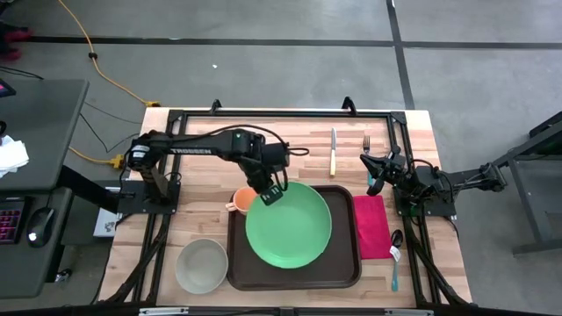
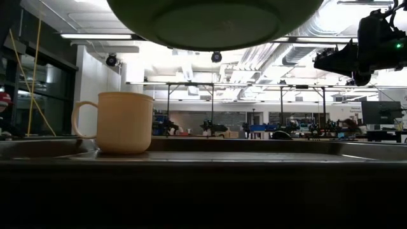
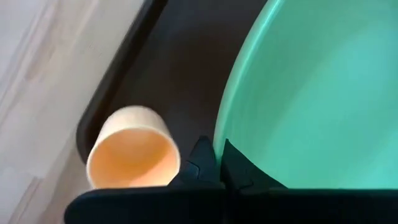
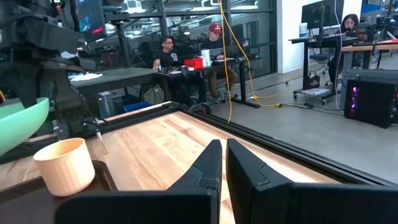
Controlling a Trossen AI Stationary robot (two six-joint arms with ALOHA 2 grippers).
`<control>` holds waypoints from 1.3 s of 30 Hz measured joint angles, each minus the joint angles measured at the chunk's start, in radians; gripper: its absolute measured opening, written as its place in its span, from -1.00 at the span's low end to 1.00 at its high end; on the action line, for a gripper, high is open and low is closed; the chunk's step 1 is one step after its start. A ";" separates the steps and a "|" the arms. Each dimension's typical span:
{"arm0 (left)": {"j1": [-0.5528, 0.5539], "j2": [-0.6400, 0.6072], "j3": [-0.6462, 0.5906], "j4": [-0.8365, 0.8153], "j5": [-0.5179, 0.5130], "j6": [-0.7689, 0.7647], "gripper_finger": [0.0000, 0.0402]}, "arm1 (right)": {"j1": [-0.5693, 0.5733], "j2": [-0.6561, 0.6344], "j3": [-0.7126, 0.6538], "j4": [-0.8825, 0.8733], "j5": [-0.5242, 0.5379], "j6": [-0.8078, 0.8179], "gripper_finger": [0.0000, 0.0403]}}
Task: Set up tray
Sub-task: Put the green plate under the orange mug on the brown serving tray
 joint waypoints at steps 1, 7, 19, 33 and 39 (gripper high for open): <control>-0.001 0.000 -0.013 0.025 0.000 0.000 -0.93 | 0.000 0.000 0.000 0.000 0.000 0.004 -1.00; -0.006 0.000 -0.096 0.140 0.002 0.013 -0.93 | 0.000 0.000 0.000 0.000 0.000 0.005 -1.00; -0.005 0.002 -0.205 0.252 -0.010 0.048 -0.93 | 0.000 0.000 -0.001 0.000 0.000 0.006 -1.00; -0.002 0.112 -0.208 0.322 0.023 0.136 -0.94 | 0.000 0.013 -0.001 0.001 0.003 0.009 -1.00; 0.010 0.129 -0.205 0.339 0.021 0.151 -0.94 | 0.000 0.028 -0.001 0.002 0.006 0.024 -1.00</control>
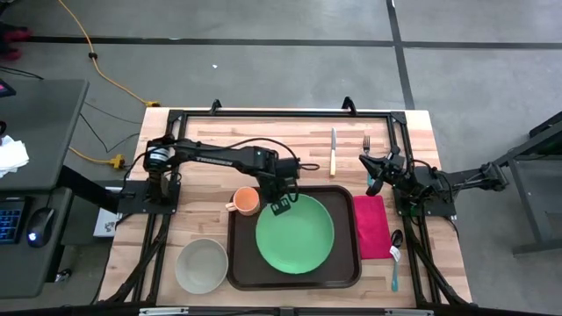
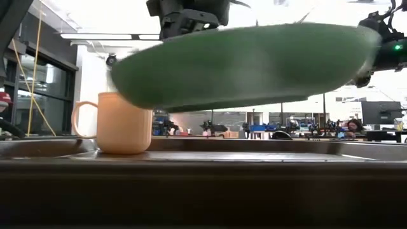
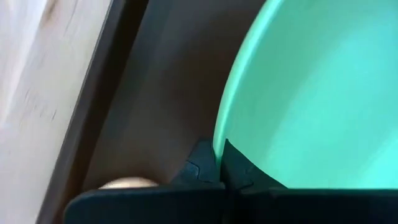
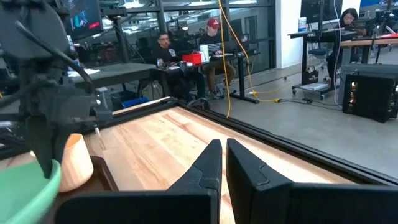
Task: Set up tray
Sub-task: Put the green plate under the orange mug on the brown serving tray
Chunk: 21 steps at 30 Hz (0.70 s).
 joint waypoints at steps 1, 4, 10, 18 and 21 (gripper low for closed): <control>0.005 0.002 -0.001 -0.011 -0.003 0.008 -0.94 | 0.000 0.000 0.000 0.000 0.003 0.002 -1.00; 0.007 0.015 0.000 0.002 0.009 0.018 -0.94 | 0.000 0.004 0.000 0.000 0.006 0.002 -1.00; 0.006 0.047 -0.003 0.003 0.040 0.040 -0.94 | 0.000 0.005 0.000 0.002 0.007 0.002 -1.00; 0.007 0.066 -0.001 -0.011 0.034 0.061 -0.94 | 0.000 0.012 0.000 -0.001 0.012 0.001 -1.00; 0.007 0.068 -0.002 -0.035 0.023 0.067 -0.94 | 0.000 0.015 0.000 0.000 0.011 0.001 -1.00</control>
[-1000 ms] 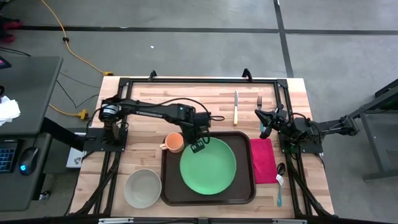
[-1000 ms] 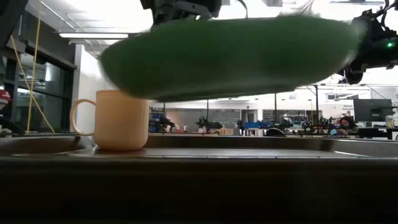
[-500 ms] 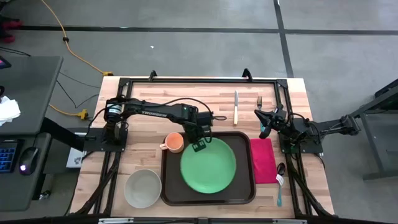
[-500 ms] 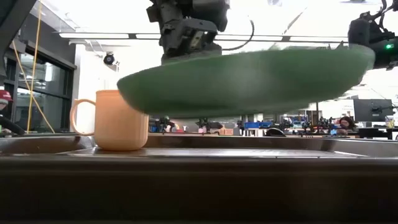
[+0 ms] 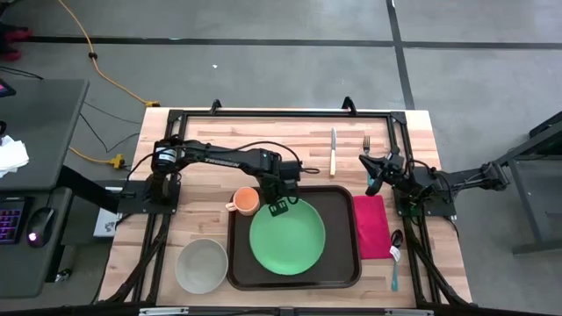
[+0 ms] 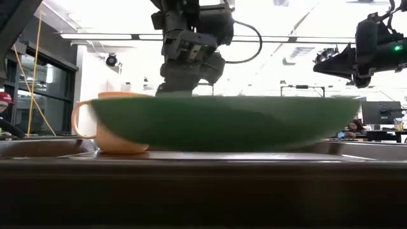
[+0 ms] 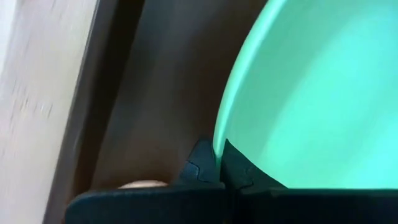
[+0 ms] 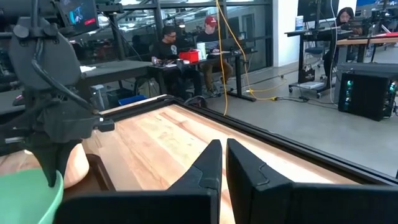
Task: Set up tray
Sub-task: Put the green plate under the orange mug on the brown serving tray
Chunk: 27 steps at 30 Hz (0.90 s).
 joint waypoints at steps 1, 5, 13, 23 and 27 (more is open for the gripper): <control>0.000 0.001 0.000 0.006 0.000 0.001 -0.94 | 0.000 0.002 0.000 -0.001 0.000 0.000 -1.00; 0.000 0.001 0.000 0.012 -0.007 0.003 -0.94 | 0.000 0.002 0.000 0.000 0.000 0.000 -1.00; 0.000 0.022 0.001 0.020 -0.031 0.002 -0.94 | 0.000 0.002 0.000 0.000 -0.001 0.000 -1.00; 0.000 0.063 0.000 0.017 -0.013 0.010 -0.94 | 0.000 0.002 0.000 0.005 -0.001 0.000 -1.00; -0.001 0.063 0.000 0.017 -0.019 0.011 -0.94 | 0.000 0.002 0.000 0.006 -0.001 0.000 -1.00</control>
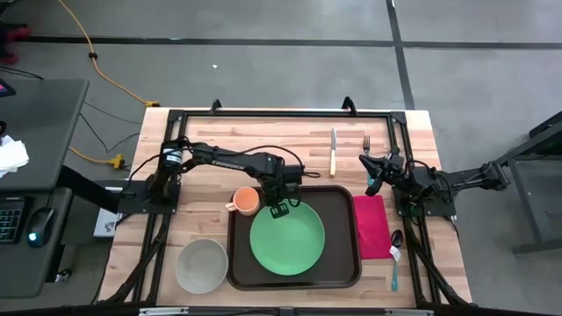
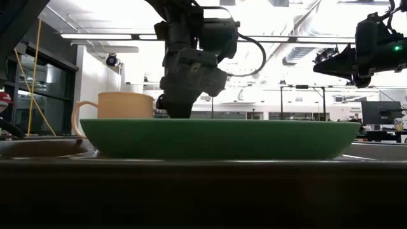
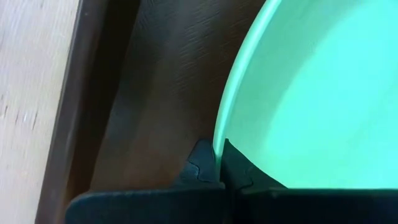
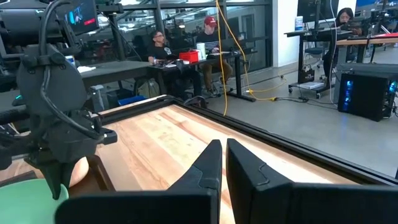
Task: Set up tray
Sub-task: Put the green plate under the orange mug on the brown serving tray
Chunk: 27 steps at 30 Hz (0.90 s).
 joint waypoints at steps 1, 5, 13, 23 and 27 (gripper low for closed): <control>0.000 0.000 0.000 0.000 0.000 0.005 -0.94 | 0.000 0.000 0.000 0.000 0.000 0.000 -1.00; 0.000 0.000 0.000 0.002 -0.010 0.020 -0.89 | 0.000 0.000 0.000 0.000 0.000 0.000 -1.00; 0.000 0.000 0.000 0.000 -0.031 0.022 -0.61 | 0.000 0.000 0.000 0.001 0.000 0.000 -1.00; 0.000 0.000 0.000 0.000 -0.005 0.021 -0.58 | 0.000 0.000 0.000 0.001 -0.001 0.000 -1.00; 0.000 0.000 0.000 0.001 -0.004 0.022 -0.58 | 0.000 0.000 0.000 0.001 -0.001 0.000 -1.00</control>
